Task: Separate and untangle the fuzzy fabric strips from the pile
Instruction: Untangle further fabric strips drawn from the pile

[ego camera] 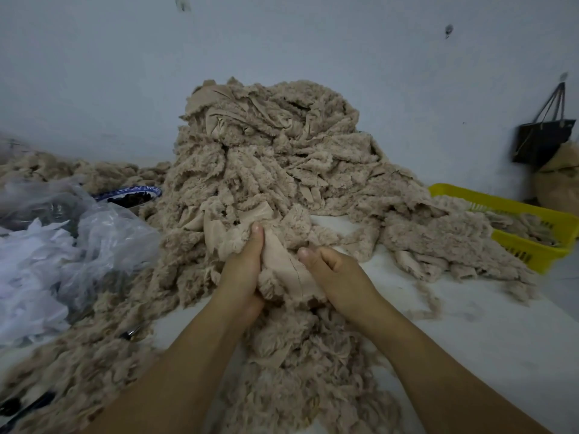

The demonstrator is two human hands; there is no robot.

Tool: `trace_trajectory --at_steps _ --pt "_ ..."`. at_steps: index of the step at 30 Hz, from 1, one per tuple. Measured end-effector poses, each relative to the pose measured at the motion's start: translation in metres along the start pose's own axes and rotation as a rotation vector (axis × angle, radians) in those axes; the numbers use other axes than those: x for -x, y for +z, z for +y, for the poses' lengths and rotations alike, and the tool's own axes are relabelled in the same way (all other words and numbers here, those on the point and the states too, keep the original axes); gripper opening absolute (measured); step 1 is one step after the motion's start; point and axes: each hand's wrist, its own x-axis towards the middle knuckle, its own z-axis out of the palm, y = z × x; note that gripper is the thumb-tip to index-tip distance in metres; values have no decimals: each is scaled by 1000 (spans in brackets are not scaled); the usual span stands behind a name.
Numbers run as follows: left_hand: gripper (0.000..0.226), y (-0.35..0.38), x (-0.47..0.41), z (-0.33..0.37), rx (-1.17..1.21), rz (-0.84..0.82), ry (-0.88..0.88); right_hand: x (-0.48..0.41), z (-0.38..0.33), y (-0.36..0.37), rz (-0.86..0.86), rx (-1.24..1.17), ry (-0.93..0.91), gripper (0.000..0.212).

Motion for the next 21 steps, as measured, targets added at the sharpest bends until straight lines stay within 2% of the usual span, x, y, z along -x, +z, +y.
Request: trace_trajectory --at_steps 5,8,14,17,19,21 --pt "44 3 -5 3 87 88 9 -2 -4 4 74 -31 -17 50" --pt "45 0 -11 5 104 182 -11 -1 -5 7 39 -102 28 52" --pt "55 -4 -15 4 113 249 -35 1 -6 10 -44 -351 162 54" --pt "53 -3 -16 -1 93 228 -42 1 -9 12 -51 -424 211 41" --pt "42 -13 -19 1 72 256 -29 1 -13 3 -28 -608 222 29" --pt "37 -29 -21 9 160 304 17 -3 -14 -19 69 -887 211 20"
